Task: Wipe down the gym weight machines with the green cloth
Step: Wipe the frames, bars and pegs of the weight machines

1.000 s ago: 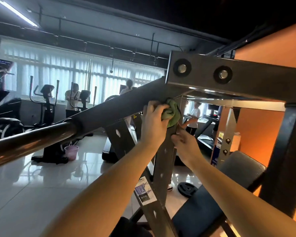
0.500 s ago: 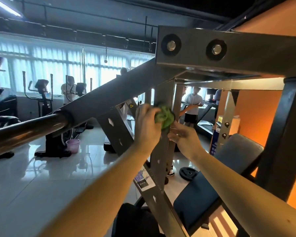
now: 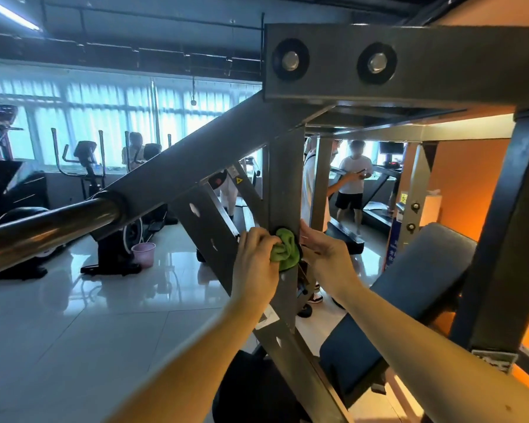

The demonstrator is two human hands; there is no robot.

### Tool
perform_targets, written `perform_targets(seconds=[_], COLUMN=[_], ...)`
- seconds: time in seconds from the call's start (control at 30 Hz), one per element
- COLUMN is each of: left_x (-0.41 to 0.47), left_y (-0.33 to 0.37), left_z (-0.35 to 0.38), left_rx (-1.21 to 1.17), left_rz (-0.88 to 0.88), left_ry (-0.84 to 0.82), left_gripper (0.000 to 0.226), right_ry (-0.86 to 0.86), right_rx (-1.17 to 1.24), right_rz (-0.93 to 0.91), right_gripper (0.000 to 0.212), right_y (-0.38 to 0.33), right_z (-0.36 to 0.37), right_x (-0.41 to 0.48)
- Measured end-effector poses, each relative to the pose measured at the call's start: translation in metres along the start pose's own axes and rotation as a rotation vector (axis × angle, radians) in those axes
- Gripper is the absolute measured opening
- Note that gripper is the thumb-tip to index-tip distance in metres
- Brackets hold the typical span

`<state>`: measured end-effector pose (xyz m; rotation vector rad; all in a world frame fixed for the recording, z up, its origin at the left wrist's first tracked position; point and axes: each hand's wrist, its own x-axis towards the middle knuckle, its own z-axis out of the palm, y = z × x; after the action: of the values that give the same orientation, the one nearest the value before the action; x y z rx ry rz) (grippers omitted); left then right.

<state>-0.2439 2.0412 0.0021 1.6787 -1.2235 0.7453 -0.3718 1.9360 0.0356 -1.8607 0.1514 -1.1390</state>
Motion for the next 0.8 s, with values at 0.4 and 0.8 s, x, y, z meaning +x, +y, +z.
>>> perform_targets(seconds=[0.4, 0.8], left_x=[0.107, 0.012], left_y=[0.037, 0.016], left_z=[-0.032, -0.001], left_rx=[-0.014, -0.050], left_rz=[0.091, -0.089], left_ry=[0.245, 0.032], left_gripper=[0.022, 0.028], right_ry=[-0.034, -0.026], right_rx=[0.073, 0.080], right_rz=[0.054, 0.140], right_gripper=[0.054, 0.048], right_y=[0.011, 0.032], right_z=[-0.004, -0.004], right_x=[0.005, 0.000])
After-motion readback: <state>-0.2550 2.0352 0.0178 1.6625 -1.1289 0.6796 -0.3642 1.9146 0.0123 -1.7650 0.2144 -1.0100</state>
